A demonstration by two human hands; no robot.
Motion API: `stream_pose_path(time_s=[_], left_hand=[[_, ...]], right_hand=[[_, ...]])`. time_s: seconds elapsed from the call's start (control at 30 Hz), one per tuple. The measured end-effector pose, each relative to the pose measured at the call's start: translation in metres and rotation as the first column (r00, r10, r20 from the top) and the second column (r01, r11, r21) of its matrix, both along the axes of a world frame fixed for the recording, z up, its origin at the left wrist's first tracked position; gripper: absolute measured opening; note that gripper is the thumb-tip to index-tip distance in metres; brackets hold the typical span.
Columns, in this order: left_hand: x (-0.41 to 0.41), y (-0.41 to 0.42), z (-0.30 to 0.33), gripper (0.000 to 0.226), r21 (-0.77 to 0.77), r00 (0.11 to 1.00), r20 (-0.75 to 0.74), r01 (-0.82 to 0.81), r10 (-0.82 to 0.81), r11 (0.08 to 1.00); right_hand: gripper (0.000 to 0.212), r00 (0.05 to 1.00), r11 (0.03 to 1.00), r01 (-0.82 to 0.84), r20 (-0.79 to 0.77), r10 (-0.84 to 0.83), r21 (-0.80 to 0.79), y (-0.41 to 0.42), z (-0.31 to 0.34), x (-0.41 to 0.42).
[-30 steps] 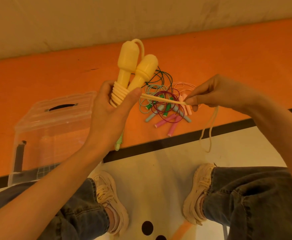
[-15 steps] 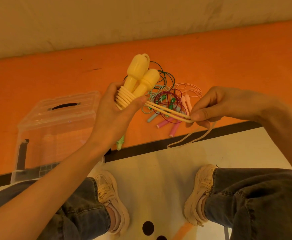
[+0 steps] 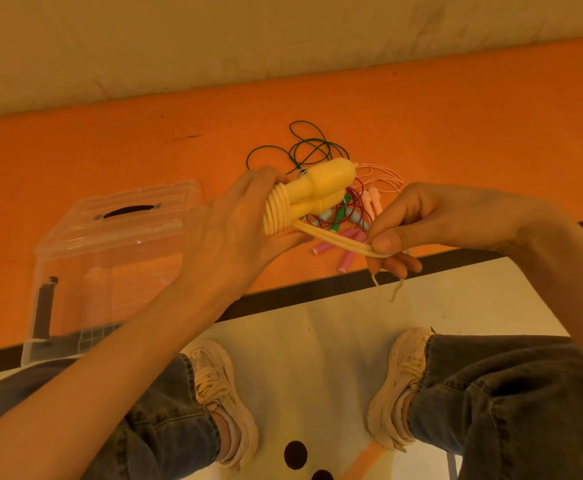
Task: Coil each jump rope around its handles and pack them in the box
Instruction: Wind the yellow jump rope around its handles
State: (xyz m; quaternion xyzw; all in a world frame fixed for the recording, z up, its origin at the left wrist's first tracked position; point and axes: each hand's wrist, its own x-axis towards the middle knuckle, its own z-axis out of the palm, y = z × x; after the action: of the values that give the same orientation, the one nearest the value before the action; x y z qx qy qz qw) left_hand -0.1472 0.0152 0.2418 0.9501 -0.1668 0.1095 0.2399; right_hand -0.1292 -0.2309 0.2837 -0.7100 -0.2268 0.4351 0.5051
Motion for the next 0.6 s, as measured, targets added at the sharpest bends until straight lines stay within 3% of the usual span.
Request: stream_pose_path(time_s=[0.2, 0.3, 0.4, 0.47, 0.6], left_hand=[[0.000, 0.001, 0.001, 0.054, 0.090, 0.995, 0.077, 0.056, -0.063, 0.994], [0.003, 0.006, 0.002, 0.047, 0.107, 0.997, 0.076, 0.018, -0.026, 0.994], [0.004, 0.010, 0.000, 0.040, 0.143, 0.998, 0.070, -0.012, 0.002, 0.990], [0.004, 0.012, 0.001, 0.037, 0.180, 0.998, 0.060, -0.033, 0.022, 0.983], [0.006, 0.014, 0.001, 0.038, 0.225, 0.999, -0.010, -0.045, 0.049, 0.973]], right_hand=[[0.023, 0.998, 0.999, -0.001, 0.065, 0.004, -0.041, 0.007, 0.004, -0.005], [0.015, 0.978, 0.983, 0.161, 0.148, -0.147, -0.089, -0.003, 0.008, 0.000], [0.041, 0.935, 0.922, 0.310, 0.248, -0.253, -0.230, -0.022, 0.010, 0.007], [0.035, 0.894, 0.878, 0.393, 0.337, -0.295, -0.275, -0.033, 0.012, 0.010], [0.015, 0.768, 0.834, 0.543, 0.458, -0.447, -0.098, -0.047, 0.019, 0.009]])
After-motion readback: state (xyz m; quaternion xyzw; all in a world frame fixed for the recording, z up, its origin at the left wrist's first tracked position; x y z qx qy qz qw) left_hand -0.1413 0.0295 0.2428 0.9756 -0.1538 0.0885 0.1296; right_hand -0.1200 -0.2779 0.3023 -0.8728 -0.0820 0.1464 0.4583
